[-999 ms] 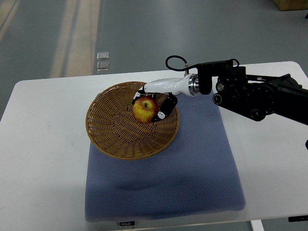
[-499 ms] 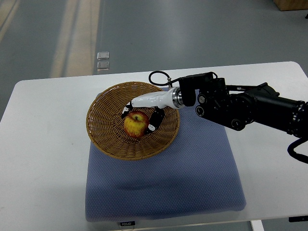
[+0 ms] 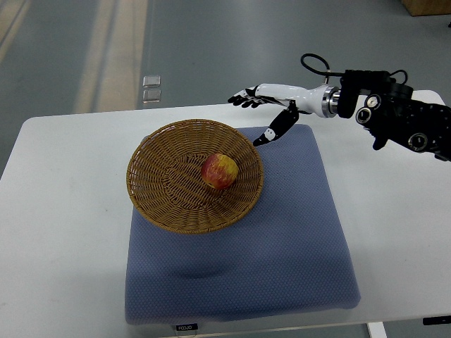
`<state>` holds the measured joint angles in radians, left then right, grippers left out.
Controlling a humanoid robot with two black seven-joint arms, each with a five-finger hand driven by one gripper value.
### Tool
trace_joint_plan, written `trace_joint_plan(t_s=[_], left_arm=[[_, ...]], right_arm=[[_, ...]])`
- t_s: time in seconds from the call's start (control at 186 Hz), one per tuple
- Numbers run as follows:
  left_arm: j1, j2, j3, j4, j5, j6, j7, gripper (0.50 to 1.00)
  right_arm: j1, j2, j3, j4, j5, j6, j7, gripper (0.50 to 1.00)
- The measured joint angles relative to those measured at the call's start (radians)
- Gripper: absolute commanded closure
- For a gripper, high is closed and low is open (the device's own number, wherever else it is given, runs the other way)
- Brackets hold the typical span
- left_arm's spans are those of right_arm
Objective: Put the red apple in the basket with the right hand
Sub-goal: 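Open the right hand and withdraw it away from the basket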
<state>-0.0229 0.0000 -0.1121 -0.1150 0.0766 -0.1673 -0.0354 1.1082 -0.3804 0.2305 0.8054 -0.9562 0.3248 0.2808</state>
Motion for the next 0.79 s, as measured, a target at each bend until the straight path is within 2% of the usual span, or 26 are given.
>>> trace_joint_plan(t_s=[0.263, 0.397, 0.602, 0.789], left_arm=[[0.0, 0.0, 0.001, -0.001, 0.0, 0.0, 0.0, 0.5], [0.0, 0.0, 0.0, -0.003, 0.0, 0.0, 0.0, 0.5], [0.0, 0.0, 0.0, -0.003, 0.0, 0.0, 0.0, 0.5], [0.0, 0.0, 0.0, -0.004, 0.0, 0.0, 0.0, 0.5]], right_arm=[[-0.125, -0.088, 0.007, -0.01, 0.283, -0.029, -0.001, 0.601], [-0.203, -0.084, 0.026, -0.015, 0.447, -0.108, -0.02, 0.601], [-0.281, -0.047, 0.097, -0.016, 0.736, -0.272, -0.036, 0.587], [-0.307, -0.004, 0.256, -0.014, 0.842, -0.353, -0.028, 0.587]])
